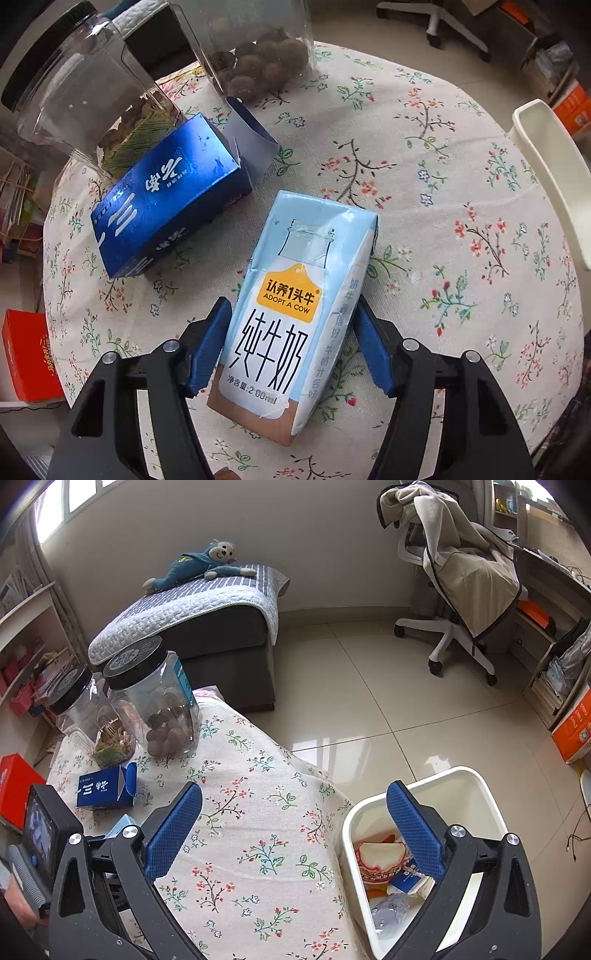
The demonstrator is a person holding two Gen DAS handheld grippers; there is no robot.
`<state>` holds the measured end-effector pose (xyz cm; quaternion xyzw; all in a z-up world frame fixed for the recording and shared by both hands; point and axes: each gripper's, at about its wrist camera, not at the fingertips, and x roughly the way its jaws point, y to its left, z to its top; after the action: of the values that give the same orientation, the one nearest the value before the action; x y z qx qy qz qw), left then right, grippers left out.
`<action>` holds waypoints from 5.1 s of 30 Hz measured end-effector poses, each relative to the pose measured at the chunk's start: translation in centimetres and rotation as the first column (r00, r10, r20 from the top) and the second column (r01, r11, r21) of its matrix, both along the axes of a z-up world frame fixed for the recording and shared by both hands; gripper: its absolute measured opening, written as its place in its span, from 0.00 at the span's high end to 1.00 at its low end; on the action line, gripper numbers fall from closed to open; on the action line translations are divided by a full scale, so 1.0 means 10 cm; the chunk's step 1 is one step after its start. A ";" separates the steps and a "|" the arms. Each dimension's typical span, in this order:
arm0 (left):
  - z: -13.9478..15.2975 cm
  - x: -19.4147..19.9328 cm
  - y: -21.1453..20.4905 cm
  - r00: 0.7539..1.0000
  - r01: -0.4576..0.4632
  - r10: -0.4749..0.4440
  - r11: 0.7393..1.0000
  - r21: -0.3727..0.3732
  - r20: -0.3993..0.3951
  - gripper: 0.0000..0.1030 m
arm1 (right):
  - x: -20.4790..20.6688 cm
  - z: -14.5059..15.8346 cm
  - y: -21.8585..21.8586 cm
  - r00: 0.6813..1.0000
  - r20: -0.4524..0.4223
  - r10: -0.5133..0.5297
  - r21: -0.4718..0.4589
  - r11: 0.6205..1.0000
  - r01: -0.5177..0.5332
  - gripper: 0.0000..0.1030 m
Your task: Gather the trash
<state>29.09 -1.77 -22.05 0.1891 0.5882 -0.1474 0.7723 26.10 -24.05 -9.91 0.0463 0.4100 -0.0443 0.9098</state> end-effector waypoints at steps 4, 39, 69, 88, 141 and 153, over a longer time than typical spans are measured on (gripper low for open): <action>0.15 -0.34 0.23 0.996 -0.089 0.090 0.994 -0.070 0.019 0.37 | 0.03 -0.09 0.31 0.993 -0.005 0.121 -0.053 0.991 -0.121 0.07; 0.81 -0.61 2.46 0.702 -0.621 0.712 0.595 -0.509 -0.024 0.37 | 0.71 -1.05 3.03 0.583 -0.413 0.699 -0.271 0.517 -0.812 0.50; 1.24 -1.08 1.15 0.669 -0.447 0.601 0.795 -0.409 0.437 0.37 | -0.41 0.00 1.46 0.931 0.134 0.339 -0.056 0.941 -0.335 0.49; 1.49 -1.27 0.50 0.656 -0.368 0.552 0.830 -0.419 0.516 0.36 | -0.69 0.30 1.00 0.932 0.234 0.276 -0.014 0.960 -0.281 0.48; 1.32 -1.19 -2.77 0.899 0.038 0.151 0.909 -0.416 0.412 0.28 | -1.61 0.72 -2.33 0.761 0.353 -0.544 0.306 0.836 0.456 0.07; 1.89 -1.33 -1.99 0.762 -0.017 0.254 0.928 -0.373 0.596 0.07 | -1.67 1.02 -1.63 0.786 0.454 -0.419 0.141 0.905 0.401 0.07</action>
<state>15.80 -21.63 -3.10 0.0453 0.2701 -0.1186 0.9544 9.42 -40.34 0.26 0.1606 0.1559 -0.2203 0.9494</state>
